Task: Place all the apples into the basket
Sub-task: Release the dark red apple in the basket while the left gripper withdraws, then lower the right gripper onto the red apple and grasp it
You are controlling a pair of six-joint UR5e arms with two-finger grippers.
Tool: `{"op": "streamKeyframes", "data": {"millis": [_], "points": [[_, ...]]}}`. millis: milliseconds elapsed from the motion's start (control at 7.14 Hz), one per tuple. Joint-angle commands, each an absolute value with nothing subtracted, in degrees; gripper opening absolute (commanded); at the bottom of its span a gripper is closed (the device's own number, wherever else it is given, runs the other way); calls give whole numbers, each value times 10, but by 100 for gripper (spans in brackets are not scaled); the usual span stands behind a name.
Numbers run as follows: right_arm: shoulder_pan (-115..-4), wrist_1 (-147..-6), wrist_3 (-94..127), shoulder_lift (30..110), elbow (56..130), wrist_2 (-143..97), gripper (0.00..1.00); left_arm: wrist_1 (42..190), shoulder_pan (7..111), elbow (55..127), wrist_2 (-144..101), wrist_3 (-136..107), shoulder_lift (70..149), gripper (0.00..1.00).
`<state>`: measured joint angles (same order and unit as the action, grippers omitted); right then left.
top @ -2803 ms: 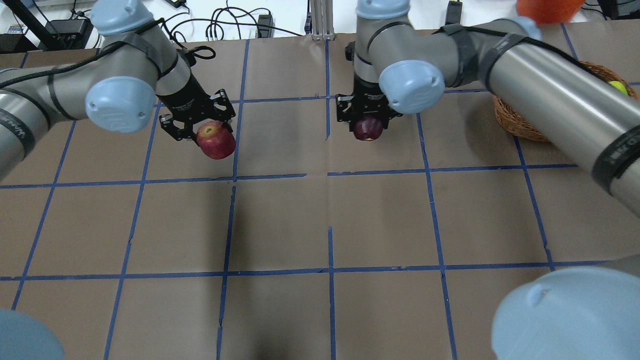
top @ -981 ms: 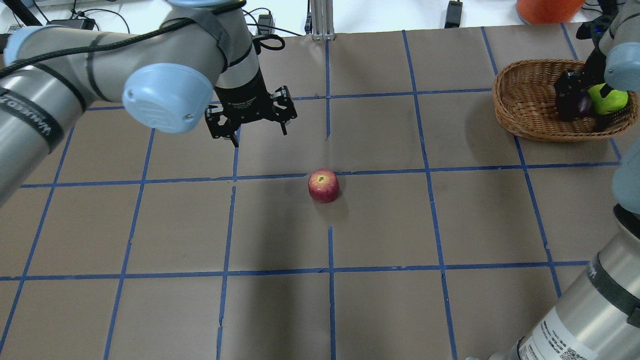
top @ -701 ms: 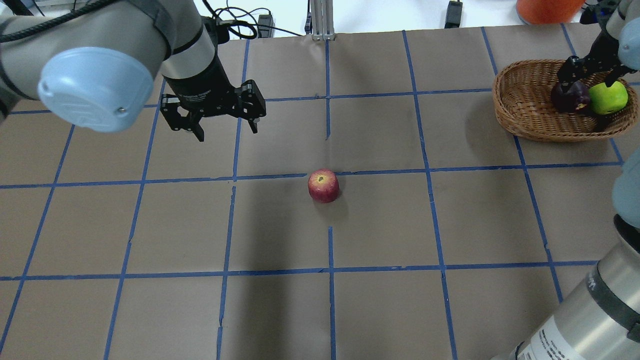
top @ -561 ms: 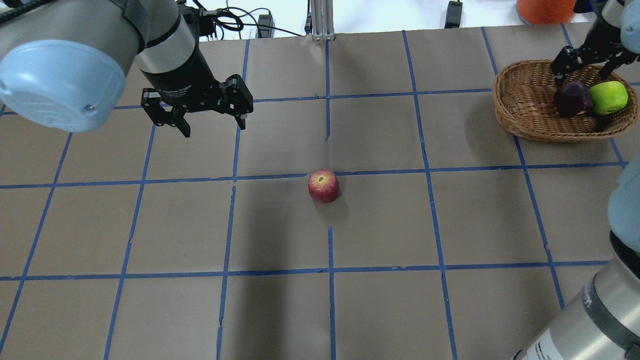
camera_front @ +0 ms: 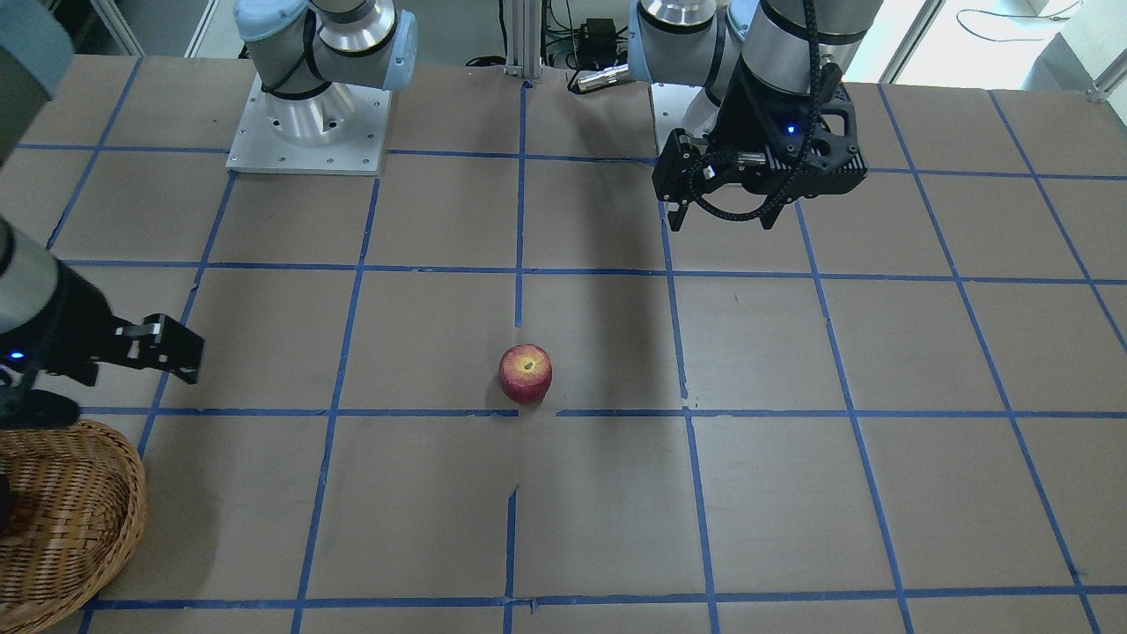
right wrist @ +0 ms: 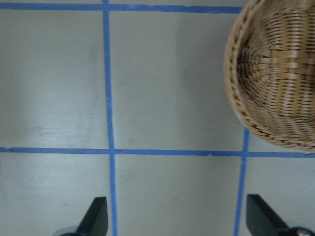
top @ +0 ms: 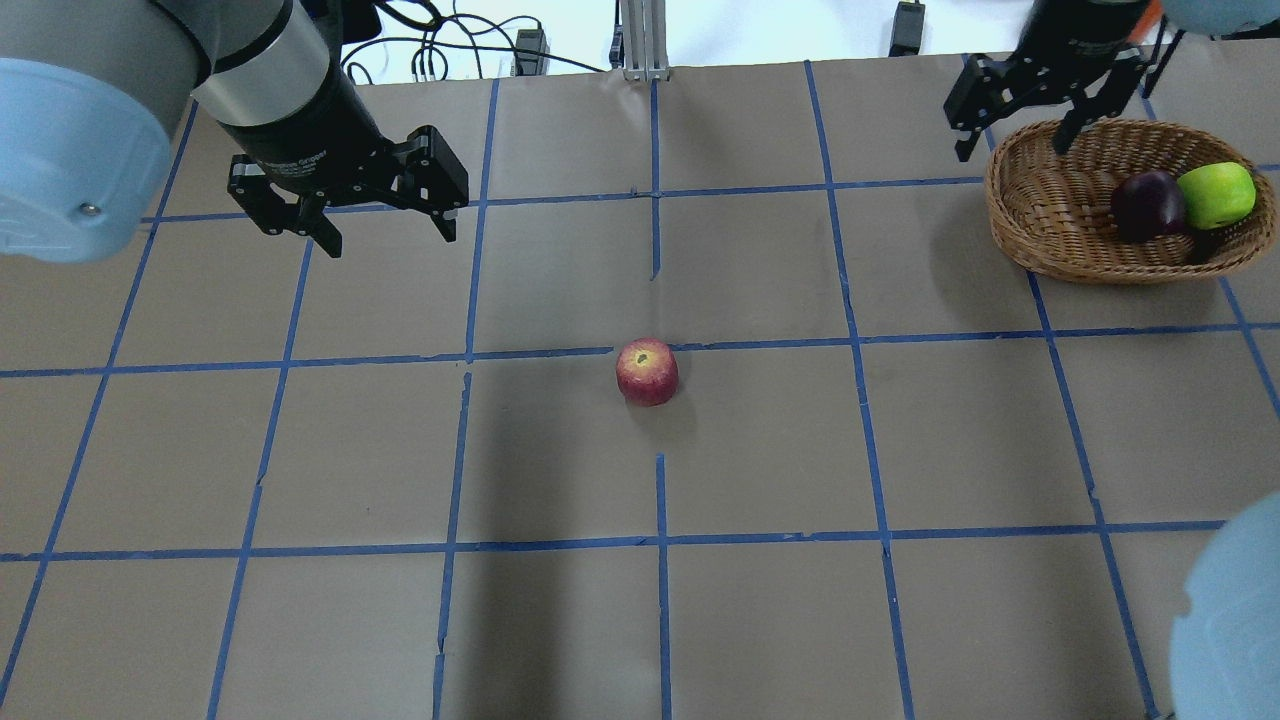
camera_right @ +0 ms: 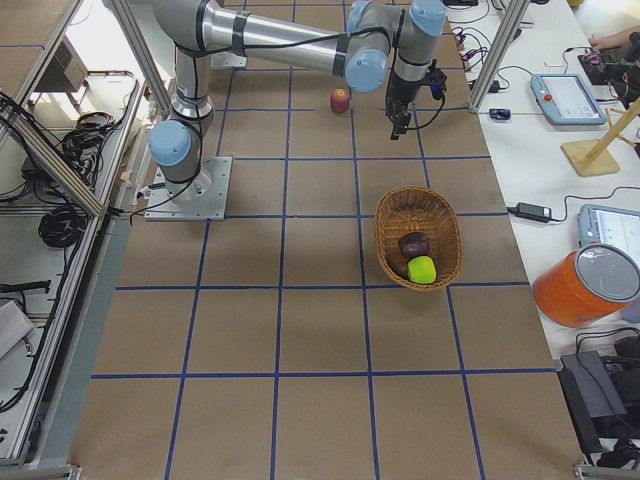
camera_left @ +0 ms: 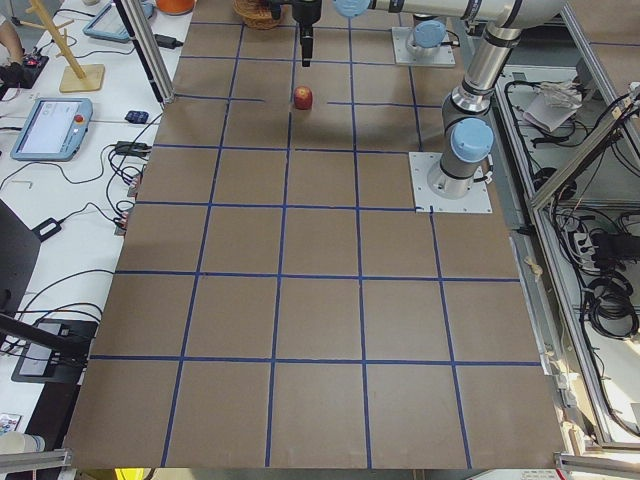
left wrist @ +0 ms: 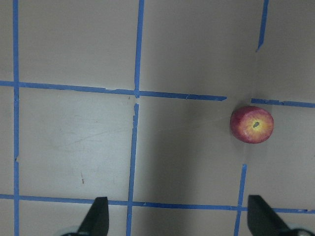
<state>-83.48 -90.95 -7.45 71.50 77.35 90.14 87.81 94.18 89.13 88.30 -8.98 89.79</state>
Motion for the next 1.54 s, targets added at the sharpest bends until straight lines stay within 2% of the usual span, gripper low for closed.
{"op": "streamKeyframes", "data": {"millis": [0, 420, 841, 1121, 1401], "points": [[-939, -918, 53, 711, 819, 883, 100, 828, 938, 896, 883, -53, 898, 100], [-1032, -1068, 151, 685, 900, 877, 100, 834, 936, 898, 885, -45, 896, 100], [-1090, -1191, 226, 618, 918, 800, 100, 881, 934, 889, 886, -49, 886, 100], [-1108, -1184, 253, 603, 925, 800, 100, 882, 933, 887, 886, -49, 886, 100], [-1113, -1193, 260, 599, 961, 806, 100, 882, 933, 886, 886, -49, 886, 100]]}}
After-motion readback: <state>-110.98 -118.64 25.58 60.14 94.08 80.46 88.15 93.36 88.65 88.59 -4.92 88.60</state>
